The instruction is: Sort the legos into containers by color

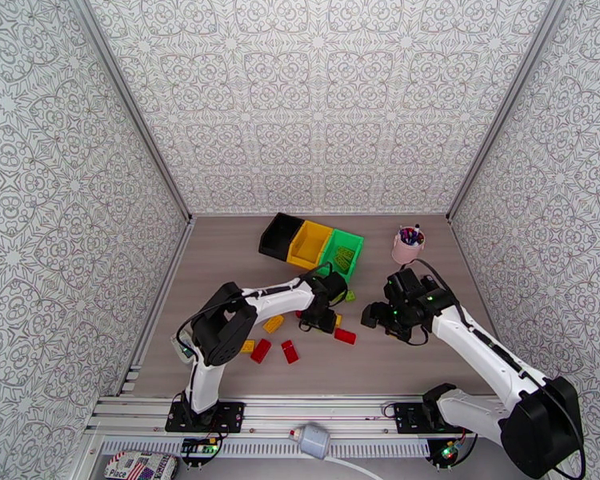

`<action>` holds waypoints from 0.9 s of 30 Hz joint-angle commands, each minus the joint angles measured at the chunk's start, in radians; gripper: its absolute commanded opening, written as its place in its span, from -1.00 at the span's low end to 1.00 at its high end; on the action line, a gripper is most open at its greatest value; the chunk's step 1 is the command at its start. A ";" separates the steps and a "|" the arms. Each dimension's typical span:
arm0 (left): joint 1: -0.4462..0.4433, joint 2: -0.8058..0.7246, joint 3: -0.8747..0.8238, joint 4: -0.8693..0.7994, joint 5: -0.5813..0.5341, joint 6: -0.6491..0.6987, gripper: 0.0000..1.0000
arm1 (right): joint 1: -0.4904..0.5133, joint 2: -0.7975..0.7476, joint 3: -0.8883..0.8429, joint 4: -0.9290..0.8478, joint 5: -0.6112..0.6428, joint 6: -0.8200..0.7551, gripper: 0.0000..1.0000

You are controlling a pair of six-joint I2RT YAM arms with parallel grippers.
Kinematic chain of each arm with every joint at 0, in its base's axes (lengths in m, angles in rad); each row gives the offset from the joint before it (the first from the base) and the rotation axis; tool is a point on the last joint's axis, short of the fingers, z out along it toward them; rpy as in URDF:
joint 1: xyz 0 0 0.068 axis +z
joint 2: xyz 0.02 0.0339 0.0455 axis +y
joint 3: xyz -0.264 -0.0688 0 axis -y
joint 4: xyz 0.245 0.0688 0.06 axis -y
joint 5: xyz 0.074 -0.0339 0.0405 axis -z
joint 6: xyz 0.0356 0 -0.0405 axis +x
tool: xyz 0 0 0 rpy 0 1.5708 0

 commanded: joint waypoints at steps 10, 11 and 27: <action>-0.017 -0.043 0.002 -0.026 0.019 -0.023 -0.26 | 0.008 0.011 -0.003 0.032 -0.032 0.014 0.53; -0.016 -0.059 -0.006 -0.017 0.026 -0.032 -0.27 | 0.008 0.019 -0.004 0.044 -0.039 0.018 0.52; 0.174 -0.173 0.073 0.140 0.292 -0.118 -0.27 | 0.007 0.222 0.081 0.238 -0.120 0.107 0.50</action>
